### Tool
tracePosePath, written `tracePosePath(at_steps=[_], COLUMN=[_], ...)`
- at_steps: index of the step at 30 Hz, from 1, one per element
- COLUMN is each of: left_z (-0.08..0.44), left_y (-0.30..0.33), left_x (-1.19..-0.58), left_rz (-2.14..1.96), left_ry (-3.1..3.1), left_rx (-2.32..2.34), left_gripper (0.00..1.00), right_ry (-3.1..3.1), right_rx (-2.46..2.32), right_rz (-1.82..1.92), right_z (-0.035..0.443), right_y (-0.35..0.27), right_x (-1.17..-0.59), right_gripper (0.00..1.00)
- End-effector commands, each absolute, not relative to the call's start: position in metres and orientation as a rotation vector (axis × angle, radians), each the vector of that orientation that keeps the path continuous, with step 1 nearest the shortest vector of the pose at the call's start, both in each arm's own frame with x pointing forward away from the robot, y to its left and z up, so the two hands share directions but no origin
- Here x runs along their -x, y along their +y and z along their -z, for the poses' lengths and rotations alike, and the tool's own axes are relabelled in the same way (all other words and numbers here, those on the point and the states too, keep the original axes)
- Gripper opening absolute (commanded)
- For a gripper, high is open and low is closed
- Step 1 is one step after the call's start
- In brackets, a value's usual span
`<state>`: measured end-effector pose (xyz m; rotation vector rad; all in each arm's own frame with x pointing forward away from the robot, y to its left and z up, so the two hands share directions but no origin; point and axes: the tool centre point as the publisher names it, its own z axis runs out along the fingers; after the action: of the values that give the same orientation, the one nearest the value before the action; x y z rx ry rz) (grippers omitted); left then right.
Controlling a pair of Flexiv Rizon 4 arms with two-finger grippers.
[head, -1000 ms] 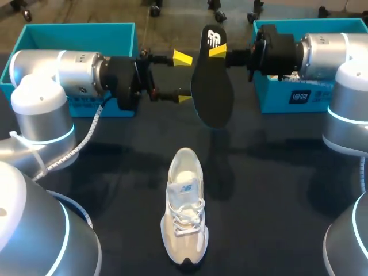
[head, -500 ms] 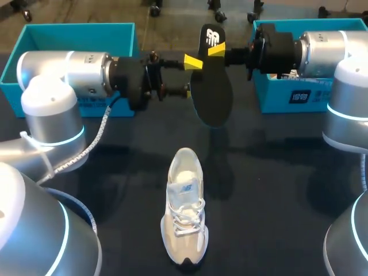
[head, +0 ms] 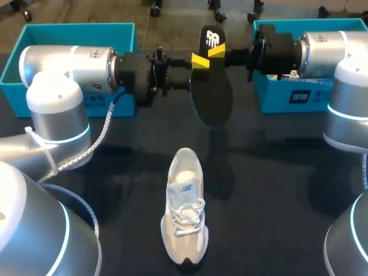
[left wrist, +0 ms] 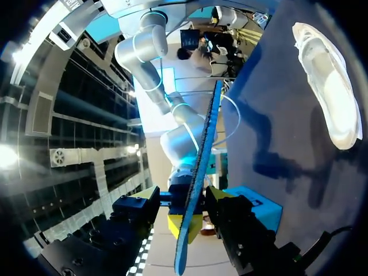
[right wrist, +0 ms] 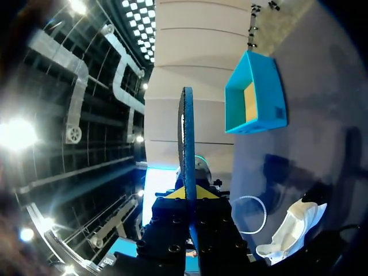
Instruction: Take the shoe out of the shoebox, open the shoe tongue, remove and reinsert the insole, then place the shoe into the shoebox
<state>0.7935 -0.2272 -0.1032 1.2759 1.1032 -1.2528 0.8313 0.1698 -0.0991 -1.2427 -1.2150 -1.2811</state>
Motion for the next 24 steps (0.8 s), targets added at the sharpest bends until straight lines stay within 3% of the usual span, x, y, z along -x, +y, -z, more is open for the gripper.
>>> tracePosePath(at_steps=[1,15,24], left_z=[0.1070,0.1155,0.1101], left_y=[-0.2294,-0.2315,-0.2305], left_x=[-0.7943,-0.7976,-0.7982], left_rz=[1.252,1.210,1.201], left_ry=[1.119,1.171,1.161], left_rx=[-1.275,-1.286,-1.291], left_gripper=[0.47,0.35,0.34], right_ry=[-1.200,-1.202,-1.202], right_rx=[1.254,1.270,1.270], right_rz=[1.270,1.263,1.263], right_z=[0.1071,0.1093,0.1093], right_y=[0.1717,0.1708,0.1708], right_x=[-0.8293,-0.8272,-0.8272], right_gripper=[0.00,0.00,0.00])
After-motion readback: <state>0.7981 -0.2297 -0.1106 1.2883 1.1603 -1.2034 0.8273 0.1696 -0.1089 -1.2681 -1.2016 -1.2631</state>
